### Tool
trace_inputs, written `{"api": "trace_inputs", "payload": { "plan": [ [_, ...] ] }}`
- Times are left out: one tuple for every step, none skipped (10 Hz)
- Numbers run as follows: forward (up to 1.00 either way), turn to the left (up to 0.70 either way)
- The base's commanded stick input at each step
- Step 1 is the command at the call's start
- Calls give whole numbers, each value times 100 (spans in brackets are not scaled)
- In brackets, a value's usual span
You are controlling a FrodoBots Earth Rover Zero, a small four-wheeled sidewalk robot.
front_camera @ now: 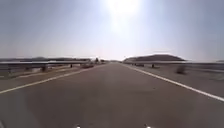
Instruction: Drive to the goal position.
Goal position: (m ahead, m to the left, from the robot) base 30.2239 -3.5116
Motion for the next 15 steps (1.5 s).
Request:
{"api": "trace_inputs", "payload": {
  "plan": [
    [70, 0],
    [70, 0],
    [70, 0],
    [70, 0],
    [70, 0],
    [70, 0],
    [70, 0],
    [70, 0],
    [70, 0],
    [70, 0],
    [70, 0],
    [70, 0],
    [70, 0],
    [70, 0],
    [70, 0]
  ]
}}
